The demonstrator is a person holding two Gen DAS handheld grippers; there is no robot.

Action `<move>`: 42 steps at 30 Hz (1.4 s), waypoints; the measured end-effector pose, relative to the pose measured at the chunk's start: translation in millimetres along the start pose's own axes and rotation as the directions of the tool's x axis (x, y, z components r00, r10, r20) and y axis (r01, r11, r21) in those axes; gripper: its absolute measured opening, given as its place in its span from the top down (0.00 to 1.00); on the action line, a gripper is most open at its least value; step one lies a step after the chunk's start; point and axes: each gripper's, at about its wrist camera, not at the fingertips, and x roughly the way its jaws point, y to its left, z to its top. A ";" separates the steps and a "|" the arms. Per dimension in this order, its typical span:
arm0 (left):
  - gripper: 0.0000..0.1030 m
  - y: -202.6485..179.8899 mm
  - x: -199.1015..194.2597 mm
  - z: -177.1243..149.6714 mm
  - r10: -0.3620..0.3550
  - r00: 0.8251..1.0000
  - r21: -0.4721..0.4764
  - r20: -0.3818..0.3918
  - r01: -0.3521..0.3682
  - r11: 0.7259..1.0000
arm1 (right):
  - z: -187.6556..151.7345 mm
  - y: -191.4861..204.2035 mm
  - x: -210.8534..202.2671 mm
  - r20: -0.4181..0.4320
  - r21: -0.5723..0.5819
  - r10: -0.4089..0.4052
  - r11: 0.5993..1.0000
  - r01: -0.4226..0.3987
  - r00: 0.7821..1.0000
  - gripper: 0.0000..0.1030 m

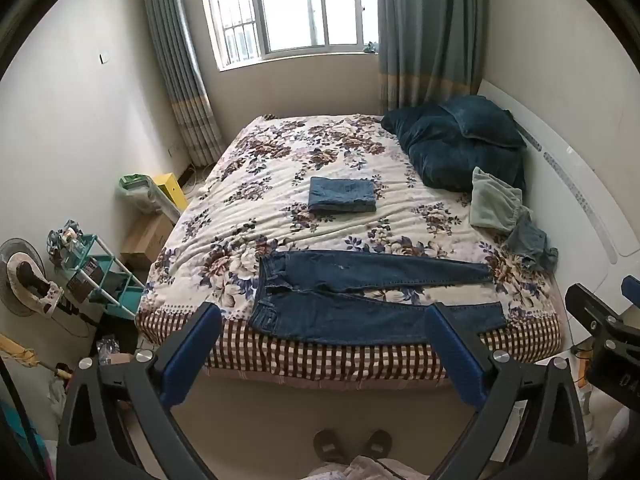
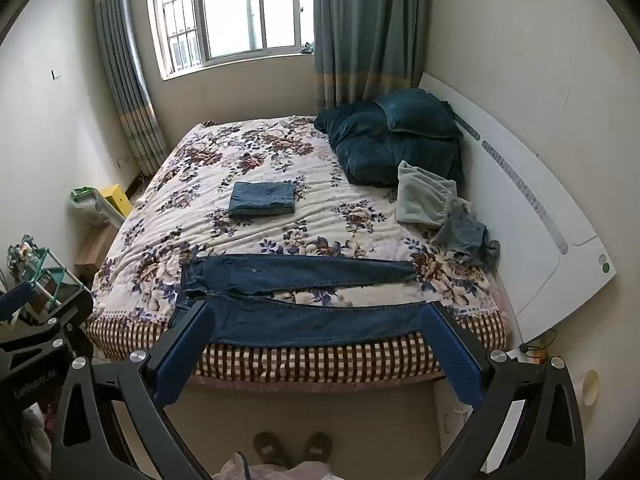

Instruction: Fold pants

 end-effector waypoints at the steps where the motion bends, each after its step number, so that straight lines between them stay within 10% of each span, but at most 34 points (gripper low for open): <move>1: 0.00 -0.1 0.0 0.0 0.003 1.000 0.002 -0.001 -0.003 1.000 | 0.0 0.0 -0.4 -0.001 0.000 0.001 1.000 -0.001 1.000 0.00; 42: 0.00 -2.2 2.7 8.3 -0.023 1.000 -0.016 -0.014 0.022 1.000 | -2.8 3.1 6.2 -0.004 -0.012 -0.016 1.000 0.016 1.000 0.00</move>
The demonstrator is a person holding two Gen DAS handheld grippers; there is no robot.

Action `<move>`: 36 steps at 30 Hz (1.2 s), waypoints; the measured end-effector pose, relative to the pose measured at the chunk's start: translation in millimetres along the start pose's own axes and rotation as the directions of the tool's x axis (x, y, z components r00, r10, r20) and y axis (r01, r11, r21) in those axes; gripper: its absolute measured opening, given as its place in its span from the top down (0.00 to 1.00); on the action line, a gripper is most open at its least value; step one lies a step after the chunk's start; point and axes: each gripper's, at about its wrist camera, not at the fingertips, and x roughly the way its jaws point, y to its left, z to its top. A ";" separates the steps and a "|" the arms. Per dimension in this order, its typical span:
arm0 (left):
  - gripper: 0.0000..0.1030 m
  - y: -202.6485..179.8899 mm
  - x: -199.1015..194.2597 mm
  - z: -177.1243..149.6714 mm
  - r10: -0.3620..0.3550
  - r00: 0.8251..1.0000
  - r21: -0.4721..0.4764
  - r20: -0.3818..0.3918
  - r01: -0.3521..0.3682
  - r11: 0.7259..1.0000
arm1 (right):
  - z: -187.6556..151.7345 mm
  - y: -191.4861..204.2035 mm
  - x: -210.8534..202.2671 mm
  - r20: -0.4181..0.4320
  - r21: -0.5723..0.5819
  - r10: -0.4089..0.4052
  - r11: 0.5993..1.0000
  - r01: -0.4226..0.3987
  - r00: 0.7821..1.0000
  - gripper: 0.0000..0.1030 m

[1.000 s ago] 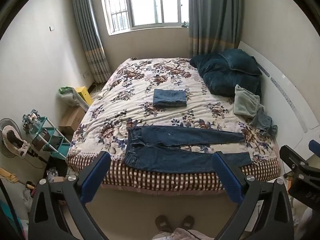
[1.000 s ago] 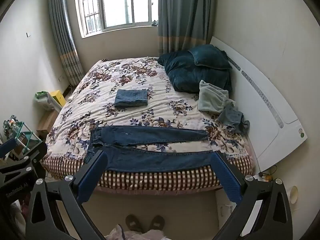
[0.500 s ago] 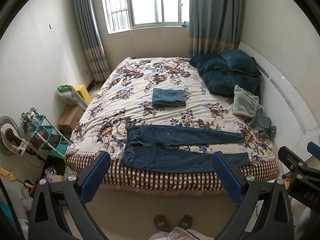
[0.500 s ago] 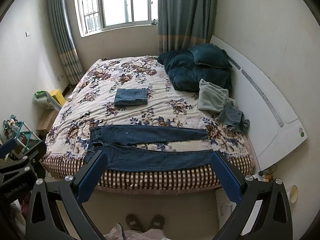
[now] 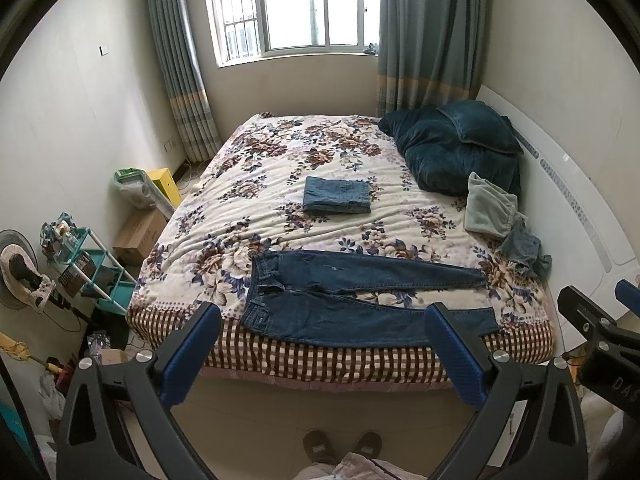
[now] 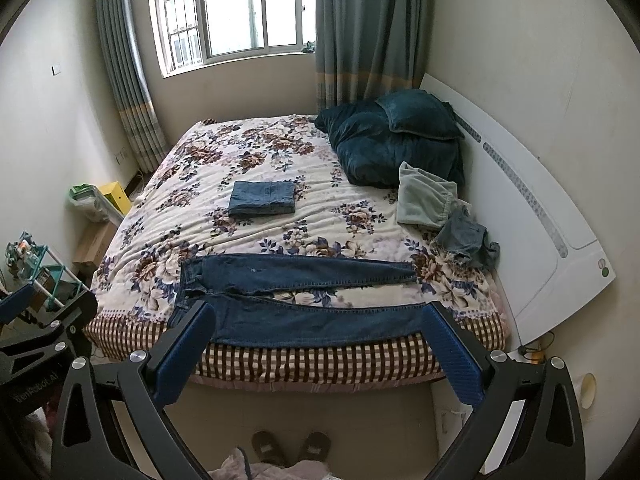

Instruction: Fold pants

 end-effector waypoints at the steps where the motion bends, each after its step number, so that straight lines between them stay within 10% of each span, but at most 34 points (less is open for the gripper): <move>1: 0.00 0.1 0.0 0.1 -0.001 1.000 0.000 -0.001 0.001 1.000 | 0.5 -0.3 0.3 0.000 0.001 0.000 1.000 0.000 1.000 0.00; 36: 0.00 -3.4 0.9 6.6 0.000 1.000 -0.007 0.013 0.001 1.000 | 14.0 -0.7 -1.6 0.006 0.002 0.008 1.000 -0.008 1.000 0.00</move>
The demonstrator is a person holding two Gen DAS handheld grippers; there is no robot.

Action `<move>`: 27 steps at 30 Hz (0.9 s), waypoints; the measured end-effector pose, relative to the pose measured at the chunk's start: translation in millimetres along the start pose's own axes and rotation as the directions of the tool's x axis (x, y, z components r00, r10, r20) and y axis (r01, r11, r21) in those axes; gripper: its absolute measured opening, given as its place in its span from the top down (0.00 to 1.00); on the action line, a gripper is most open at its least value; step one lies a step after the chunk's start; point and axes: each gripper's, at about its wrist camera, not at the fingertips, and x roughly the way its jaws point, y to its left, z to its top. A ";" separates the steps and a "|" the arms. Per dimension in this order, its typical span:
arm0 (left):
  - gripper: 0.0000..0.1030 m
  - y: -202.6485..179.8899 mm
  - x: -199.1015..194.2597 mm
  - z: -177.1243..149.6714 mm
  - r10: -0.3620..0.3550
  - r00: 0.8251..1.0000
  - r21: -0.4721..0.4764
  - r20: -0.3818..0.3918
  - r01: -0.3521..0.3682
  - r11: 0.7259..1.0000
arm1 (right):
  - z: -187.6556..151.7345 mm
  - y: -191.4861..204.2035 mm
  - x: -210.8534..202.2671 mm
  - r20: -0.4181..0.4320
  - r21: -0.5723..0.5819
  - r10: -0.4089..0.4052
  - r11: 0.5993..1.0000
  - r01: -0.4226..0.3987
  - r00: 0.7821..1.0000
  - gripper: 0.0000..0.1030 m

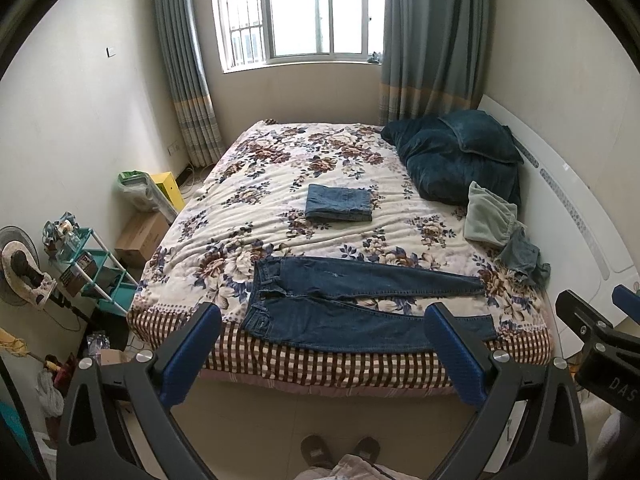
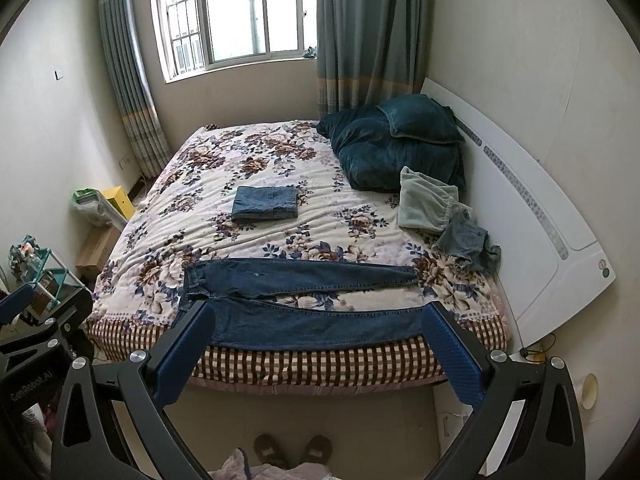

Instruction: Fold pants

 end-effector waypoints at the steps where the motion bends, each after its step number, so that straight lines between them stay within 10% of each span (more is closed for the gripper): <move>1: 0.00 0.4 -0.2 -0.3 -0.001 1.000 -0.002 -0.001 0.001 1.000 | 2.4 1.2 0.3 0.000 0.000 0.000 1.000 0.000 1.000 0.00; 18: 0.00 3.5 6.6 13.0 0.019 1.000 -0.033 0.000 -0.019 0.999 | 2.6 -6.3 5.6 -0.015 0.021 0.019 1.000 -0.019 1.000 0.00; 27: 0.00 -16.3 72.5 5.1 0.086 0.996 -0.069 -0.023 -0.087 0.994 | -3.3 -36.3 69.7 -0.029 0.049 0.016 0.999 -0.015 0.999 0.00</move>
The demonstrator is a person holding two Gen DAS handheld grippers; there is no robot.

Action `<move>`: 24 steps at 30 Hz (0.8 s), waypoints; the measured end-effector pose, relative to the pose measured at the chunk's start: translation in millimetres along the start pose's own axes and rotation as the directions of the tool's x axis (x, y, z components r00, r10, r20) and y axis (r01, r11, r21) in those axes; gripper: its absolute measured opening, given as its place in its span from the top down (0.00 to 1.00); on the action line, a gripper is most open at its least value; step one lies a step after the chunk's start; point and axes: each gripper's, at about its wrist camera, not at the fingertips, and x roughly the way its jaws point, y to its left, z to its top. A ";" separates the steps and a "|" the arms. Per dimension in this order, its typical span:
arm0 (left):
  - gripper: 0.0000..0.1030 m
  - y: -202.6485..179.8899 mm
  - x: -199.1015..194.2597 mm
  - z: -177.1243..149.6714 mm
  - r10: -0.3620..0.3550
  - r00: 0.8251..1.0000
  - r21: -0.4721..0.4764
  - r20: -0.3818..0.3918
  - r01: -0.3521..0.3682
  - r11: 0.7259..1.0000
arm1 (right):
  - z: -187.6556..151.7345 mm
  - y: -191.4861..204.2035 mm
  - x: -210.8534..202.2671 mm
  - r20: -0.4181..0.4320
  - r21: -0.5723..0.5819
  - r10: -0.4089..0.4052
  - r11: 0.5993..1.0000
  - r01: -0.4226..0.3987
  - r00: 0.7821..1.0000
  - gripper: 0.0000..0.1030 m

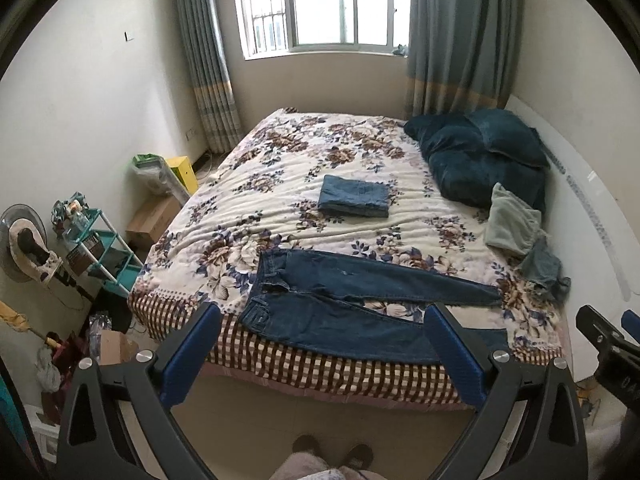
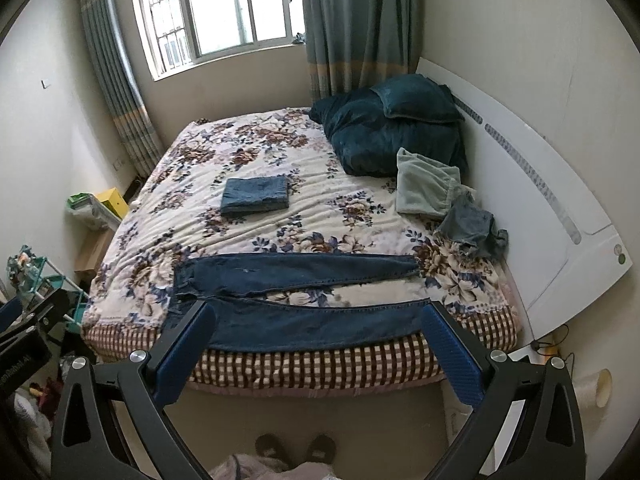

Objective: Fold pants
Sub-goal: 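Lower both tools to the jeans and grasp the leg hems with both grippers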

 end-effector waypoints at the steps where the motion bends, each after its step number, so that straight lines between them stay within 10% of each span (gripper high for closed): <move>1: 0.00 -2.1 6.1 -1.4 0.006 1.000 0.002 -0.010 -0.006 1.000 | 0.9 -3.0 11.4 -0.009 0.004 -0.010 1.000 0.010 1.000 0.00; 11: 0.00 -23.6 149.2 15.4 0.042 0.984 0.061 -0.174 -0.031 0.998 | 22.1 -26.1 169.8 -0.171 0.058 -0.053 0.996 0.063 0.984 0.00; 24: 0.00 -59.6 412.6 69.4 0.032 0.923 0.248 -0.384 0.069 0.966 | 71.2 -6.8 467.6 -0.433 0.054 -0.091 0.991 0.126 0.897 0.00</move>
